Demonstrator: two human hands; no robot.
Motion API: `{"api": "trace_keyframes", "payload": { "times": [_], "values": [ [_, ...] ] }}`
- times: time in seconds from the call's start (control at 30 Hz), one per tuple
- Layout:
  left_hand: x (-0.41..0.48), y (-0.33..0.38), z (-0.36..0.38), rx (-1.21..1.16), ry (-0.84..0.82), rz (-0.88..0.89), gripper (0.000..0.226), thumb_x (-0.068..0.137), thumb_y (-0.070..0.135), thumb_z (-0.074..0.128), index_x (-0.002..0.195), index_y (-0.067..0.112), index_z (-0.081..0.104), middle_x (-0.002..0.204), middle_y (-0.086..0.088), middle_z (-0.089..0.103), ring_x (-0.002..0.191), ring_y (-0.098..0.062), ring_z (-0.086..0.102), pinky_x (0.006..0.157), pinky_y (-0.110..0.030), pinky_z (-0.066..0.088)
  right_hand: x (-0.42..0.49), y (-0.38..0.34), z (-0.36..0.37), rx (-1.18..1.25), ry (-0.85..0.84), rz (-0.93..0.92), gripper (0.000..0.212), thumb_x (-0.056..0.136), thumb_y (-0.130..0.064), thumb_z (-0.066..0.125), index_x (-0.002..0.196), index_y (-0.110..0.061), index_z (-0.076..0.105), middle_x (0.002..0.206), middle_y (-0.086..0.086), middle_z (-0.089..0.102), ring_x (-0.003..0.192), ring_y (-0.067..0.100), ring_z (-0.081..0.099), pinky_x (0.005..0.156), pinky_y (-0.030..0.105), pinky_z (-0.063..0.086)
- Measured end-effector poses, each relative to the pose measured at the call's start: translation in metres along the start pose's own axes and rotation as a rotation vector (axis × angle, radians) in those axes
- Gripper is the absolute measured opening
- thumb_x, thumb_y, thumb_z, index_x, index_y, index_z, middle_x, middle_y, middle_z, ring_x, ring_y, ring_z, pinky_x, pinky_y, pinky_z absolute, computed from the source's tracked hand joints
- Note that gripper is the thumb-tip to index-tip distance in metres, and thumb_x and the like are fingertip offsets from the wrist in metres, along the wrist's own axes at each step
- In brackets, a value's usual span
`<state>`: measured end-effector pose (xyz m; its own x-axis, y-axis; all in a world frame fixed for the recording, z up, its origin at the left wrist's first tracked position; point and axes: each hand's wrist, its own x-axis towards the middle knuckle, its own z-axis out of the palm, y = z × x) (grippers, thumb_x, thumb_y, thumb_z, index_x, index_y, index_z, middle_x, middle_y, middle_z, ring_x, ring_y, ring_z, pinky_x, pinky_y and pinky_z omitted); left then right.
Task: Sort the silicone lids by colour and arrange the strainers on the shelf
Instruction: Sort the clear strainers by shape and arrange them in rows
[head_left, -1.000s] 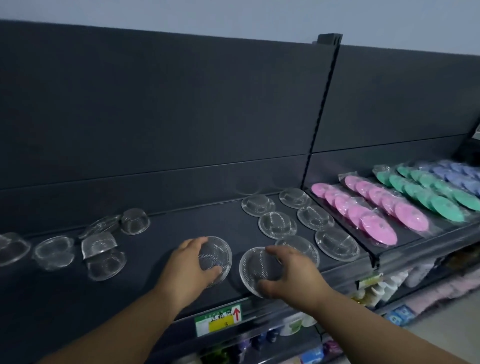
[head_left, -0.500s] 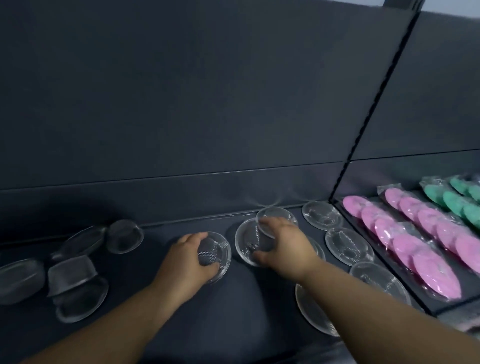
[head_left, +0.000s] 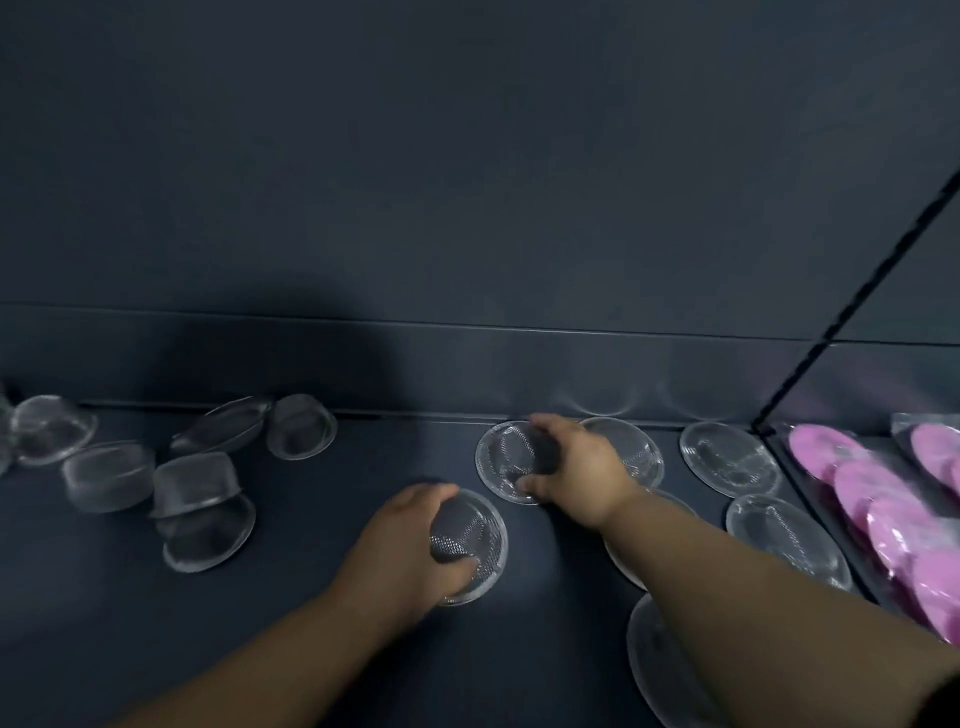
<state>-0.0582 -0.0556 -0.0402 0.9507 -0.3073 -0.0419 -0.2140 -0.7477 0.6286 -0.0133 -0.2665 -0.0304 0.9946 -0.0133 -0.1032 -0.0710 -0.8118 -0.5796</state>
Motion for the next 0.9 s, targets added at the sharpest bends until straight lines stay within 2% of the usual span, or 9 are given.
{"api": "trace_keyframes", "payload": {
  "times": [0.13,0.27,0.4,0.43,0.5,0.57,0.67,0.77,0.9],
  "values": [
    [-0.004,0.014,0.014,-0.018,0.007,-0.008,0.077,0.07,0.041,0.078,0.138,0.03,0.042,0.137,0.013,0.045,0.122,-0.001,0.044,0.088,-0.004,0.023,-0.01,0.015,-0.012,0.151,0.067,-0.021,0.066,0.077,-0.018,0.076,0.136,-0.024,0.047,0.13,-0.002,0.058,0.117,0.013,0.055,0.105,0.024,0.039],
    [-0.015,0.031,0.031,-0.075,-0.029,-0.001,0.08,0.067,0.04,0.081,0.137,0.031,0.043,0.132,0.016,0.045,0.116,0.003,0.044,0.089,-0.004,0.026,-0.03,0.032,-0.025,0.298,0.194,-0.059,0.042,0.084,-0.003,0.066,0.123,-0.016,0.057,0.102,-0.003,0.064,0.091,0.01,0.063,0.097,0.025,0.048],
    [-0.02,0.042,0.044,-0.085,-0.041,0.017,0.079,0.065,0.036,0.083,0.134,0.033,0.045,0.125,0.021,0.042,0.114,0.004,0.043,0.084,0.007,0.023,-0.045,0.044,-0.035,0.316,0.242,-0.087,0.036,0.086,-0.002,0.061,0.107,-0.03,0.057,0.089,-0.012,0.064,0.085,0.007,0.064,0.085,0.009,0.047],
    [-0.02,0.044,0.046,-0.079,-0.041,0.022,0.078,0.065,0.035,0.083,0.133,0.033,0.045,0.122,0.022,0.041,0.113,0.004,0.043,0.083,0.008,0.022,-0.049,0.046,-0.035,0.292,0.226,-0.092,0.036,0.086,-0.001,0.061,0.106,-0.031,0.057,0.088,-0.013,0.064,0.085,0.007,0.064,0.084,0.007,0.046],
    [-0.02,0.048,0.048,-0.065,-0.03,0.023,0.076,0.065,0.033,0.082,0.132,0.033,0.046,0.12,0.022,0.041,0.111,0.004,0.043,0.083,0.007,0.023,-0.057,0.049,-0.033,0.261,0.167,-0.103,0.036,0.087,0.0,0.059,0.113,-0.025,0.059,0.089,-0.015,0.063,0.087,0.008,0.064,0.089,0.013,0.046],
    [-0.021,0.051,0.05,-0.049,0.016,0.028,0.073,0.064,0.033,0.082,0.128,0.033,0.049,0.117,0.021,0.044,0.111,0.002,0.046,0.086,0.002,0.026,-0.062,0.049,-0.031,0.252,0.118,-0.104,0.037,0.088,-0.001,0.058,0.118,-0.022,0.06,0.091,-0.018,0.062,0.089,0.007,0.064,0.092,0.017,0.047],
    [-0.018,0.056,0.048,-0.044,0.099,0.048,0.07,0.063,0.032,0.082,0.127,0.033,0.05,0.117,0.022,0.044,0.111,0.003,0.044,0.088,0.0,0.024,-0.068,0.05,-0.03,0.249,0.132,-0.105,0.035,0.087,-0.004,0.059,0.117,-0.023,0.061,0.089,-0.02,0.062,0.088,0.006,0.065,0.091,0.016,0.047],
    [-0.009,0.055,0.047,-0.047,0.129,0.05,0.069,0.066,0.03,0.081,0.128,0.032,0.05,0.12,0.019,0.045,0.109,0.004,0.04,0.085,0.005,0.02,-0.074,0.048,-0.028,0.257,0.147,-0.095,0.034,0.087,-0.003,0.059,0.116,-0.02,0.062,0.09,-0.017,0.064,0.087,0.006,0.065,0.087,0.006,0.044],
    [-0.001,0.049,0.051,-0.031,0.058,0.022,0.071,0.07,0.031,0.08,0.133,0.025,0.047,0.133,0.009,0.047,0.119,-0.004,0.043,0.089,-0.005,0.023,-0.082,0.038,-0.026,0.194,0.06,-0.121,0.035,0.087,-0.006,0.06,0.118,-0.021,0.062,0.099,-0.011,0.064,0.087,0.002,0.062,0.084,-0.003,0.038]
  ]
}}
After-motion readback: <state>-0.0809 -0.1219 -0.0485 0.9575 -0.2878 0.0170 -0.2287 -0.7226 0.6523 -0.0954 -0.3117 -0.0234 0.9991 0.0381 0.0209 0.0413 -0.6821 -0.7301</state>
